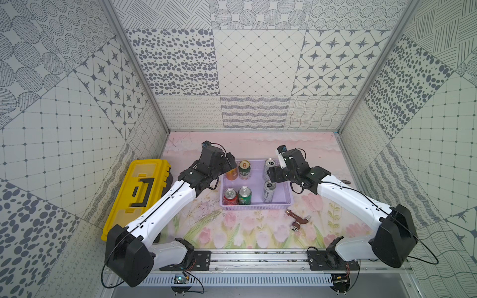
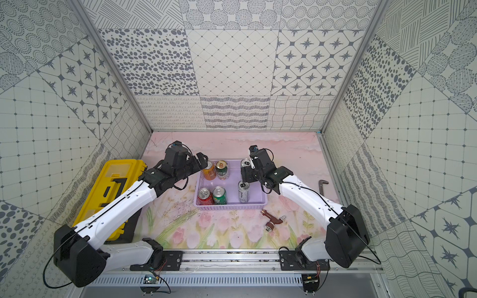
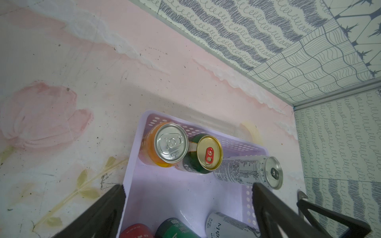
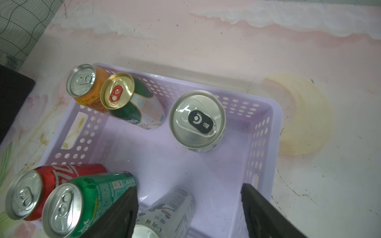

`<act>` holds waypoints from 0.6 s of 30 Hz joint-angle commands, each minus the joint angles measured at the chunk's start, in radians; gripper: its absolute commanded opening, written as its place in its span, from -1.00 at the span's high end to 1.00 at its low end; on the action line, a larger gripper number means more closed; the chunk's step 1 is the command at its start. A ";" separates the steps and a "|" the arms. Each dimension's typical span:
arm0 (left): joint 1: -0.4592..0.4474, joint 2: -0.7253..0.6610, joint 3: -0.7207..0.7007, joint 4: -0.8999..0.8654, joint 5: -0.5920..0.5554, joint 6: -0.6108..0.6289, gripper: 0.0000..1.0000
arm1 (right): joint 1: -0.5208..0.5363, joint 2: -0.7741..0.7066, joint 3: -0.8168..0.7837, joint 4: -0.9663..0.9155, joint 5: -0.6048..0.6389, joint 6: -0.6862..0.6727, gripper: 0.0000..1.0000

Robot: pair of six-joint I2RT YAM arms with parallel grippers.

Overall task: Take out the drinks from the basket
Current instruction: Pick up the drink from the basket.

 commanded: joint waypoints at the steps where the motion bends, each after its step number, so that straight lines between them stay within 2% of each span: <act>1: 0.002 -0.001 0.010 0.040 0.036 -0.064 -1.00 | 0.029 -0.070 -0.028 -0.004 -0.049 -0.023 -0.67; 4: 0.017 0.013 0.015 0.019 0.064 -0.056 -0.99 | 0.045 -0.084 -0.043 -0.013 -0.079 -0.037 -0.78; 7: 0.029 0.019 0.042 -0.029 0.085 -0.033 -1.00 | 0.062 -0.082 -0.061 -0.012 -0.070 -0.038 -0.79; 14: 0.030 0.035 0.080 -0.085 0.117 -0.001 -1.00 | 0.099 -0.022 -0.058 0.010 -0.035 -0.046 -0.74; 18: 0.029 0.084 0.148 -0.210 0.121 0.022 -1.00 | 0.118 0.010 -0.059 0.017 -0.033 -0.054 -0.68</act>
